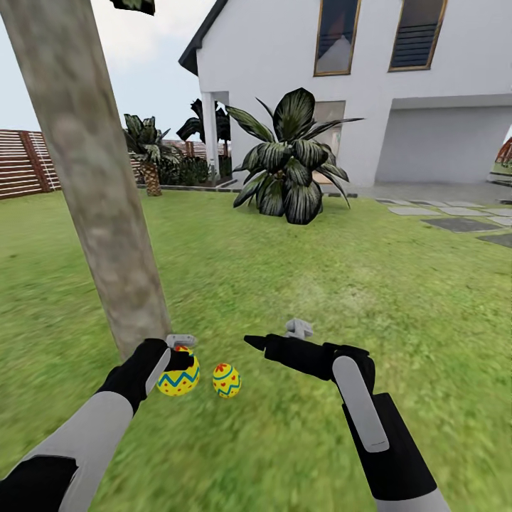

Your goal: Take the three Easter eggs out of the wicker basket on the lawn in the garden, then place them on the lawn next to a single tree (choose any tree) so that all three eggs are next to the same tree and none are left in the basket.

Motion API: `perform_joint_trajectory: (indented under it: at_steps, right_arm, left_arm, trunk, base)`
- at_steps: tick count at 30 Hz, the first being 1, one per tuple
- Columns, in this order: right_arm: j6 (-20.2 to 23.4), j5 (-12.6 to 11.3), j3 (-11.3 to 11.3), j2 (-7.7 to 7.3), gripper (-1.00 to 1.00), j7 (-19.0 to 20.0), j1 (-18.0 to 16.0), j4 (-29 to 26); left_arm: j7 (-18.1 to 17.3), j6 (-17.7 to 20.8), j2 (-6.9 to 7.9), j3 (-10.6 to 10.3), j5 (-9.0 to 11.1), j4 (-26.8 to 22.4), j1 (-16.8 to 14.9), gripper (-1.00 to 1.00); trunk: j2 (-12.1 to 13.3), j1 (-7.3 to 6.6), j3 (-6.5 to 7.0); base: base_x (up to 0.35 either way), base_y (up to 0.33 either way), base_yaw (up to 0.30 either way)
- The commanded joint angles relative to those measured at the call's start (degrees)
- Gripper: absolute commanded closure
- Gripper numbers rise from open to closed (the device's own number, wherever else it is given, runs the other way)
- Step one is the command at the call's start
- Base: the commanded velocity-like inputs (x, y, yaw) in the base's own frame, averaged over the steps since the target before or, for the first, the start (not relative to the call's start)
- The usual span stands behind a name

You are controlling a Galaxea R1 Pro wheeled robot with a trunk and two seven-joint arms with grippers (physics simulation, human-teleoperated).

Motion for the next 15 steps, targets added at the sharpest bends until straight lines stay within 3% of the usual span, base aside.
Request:
perform_joint_trajectory:
  at_steps: [1, 10, 15]
  right_arm:
    - [0.2, -0.6, 0.0, 0.02, -1.0, -0.6, 0.0, -0.1]
    - [0.2, -0.7, 0.0, 0.03, -1.0, -0.6, 0.0, -0.1]
    - [0.2, -0.7, 0.1, 0.08, -1.0, -0.6, 0.0, 0.0]
  left_arm:
    - [0.4, 0.3, 0.08, -0.4, 0.5, -0.1, 0.0, 1.0]
    - [0.4, 0.3, 0.08, -0.4, 0.4, 0.0, 0.0, 1.0]
    - [0.4, 0.2, 0.08, -0.4, 0.4, 0.0, 0.0, 1.0]
  trunk:
    - [0.0, -0.01, -0.06]
    - [0.0, -0.01, -0.06]
    - [0.0, -0.01, -0.06]
  base:
    - [0.053, 0.027, -0.004]
    - [0.109, 0.16, -0.001]
    - [0.046, 0.049, 0.0]
